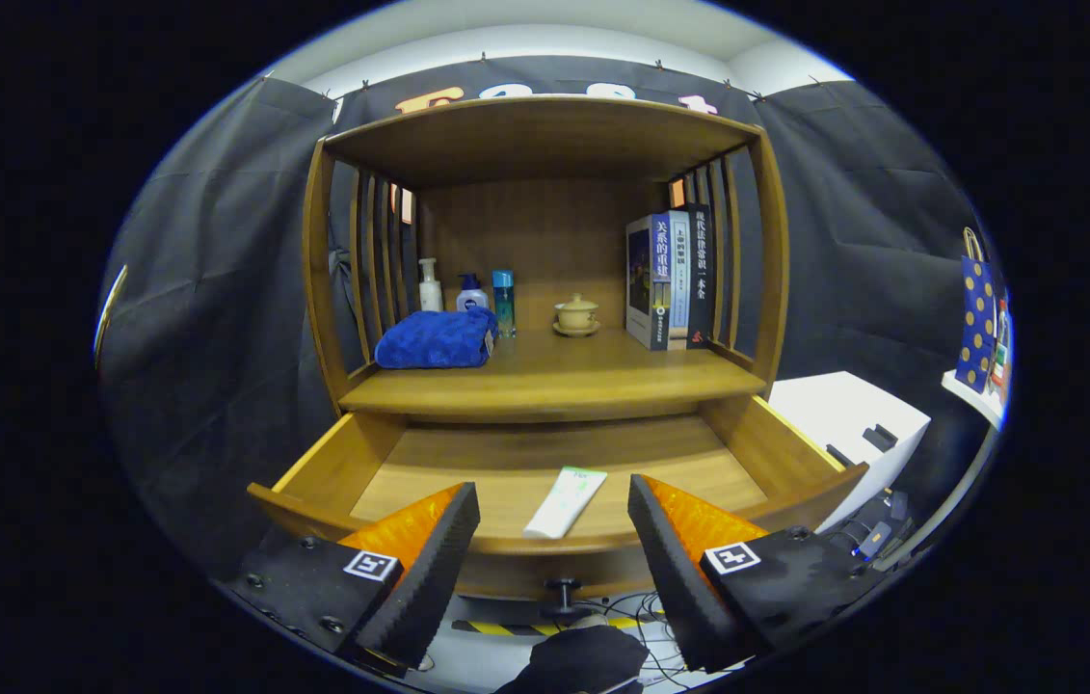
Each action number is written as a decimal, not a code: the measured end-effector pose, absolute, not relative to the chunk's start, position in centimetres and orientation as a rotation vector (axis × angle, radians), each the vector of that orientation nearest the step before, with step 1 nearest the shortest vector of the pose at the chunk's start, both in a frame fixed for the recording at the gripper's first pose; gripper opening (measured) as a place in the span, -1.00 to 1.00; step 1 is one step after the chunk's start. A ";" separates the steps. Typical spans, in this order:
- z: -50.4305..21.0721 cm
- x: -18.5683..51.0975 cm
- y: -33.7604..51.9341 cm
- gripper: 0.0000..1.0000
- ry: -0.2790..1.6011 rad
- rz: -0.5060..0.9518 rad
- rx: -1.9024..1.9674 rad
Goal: Pull open the drawer, take out the items inside it, and place them on the countertop above the cabinet.
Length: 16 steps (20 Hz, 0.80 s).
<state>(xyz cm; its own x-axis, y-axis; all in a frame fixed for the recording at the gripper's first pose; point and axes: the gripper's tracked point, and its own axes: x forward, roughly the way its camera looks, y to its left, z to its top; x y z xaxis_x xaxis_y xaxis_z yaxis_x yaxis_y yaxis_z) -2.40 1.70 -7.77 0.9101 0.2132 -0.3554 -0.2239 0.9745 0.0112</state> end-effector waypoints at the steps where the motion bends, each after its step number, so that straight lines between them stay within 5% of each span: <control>1: -7.7 -1.5 2.1 1.00 0.368 0.229 -0.039; 16: -18.1 7.9 4.2 1.00 0.876 0.220 -0.094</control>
<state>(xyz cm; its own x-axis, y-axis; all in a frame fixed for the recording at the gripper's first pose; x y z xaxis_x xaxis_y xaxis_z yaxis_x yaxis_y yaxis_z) 7.94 4.20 -18.09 0.6191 0.1525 -0.7704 -0.2297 0.9732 0.0081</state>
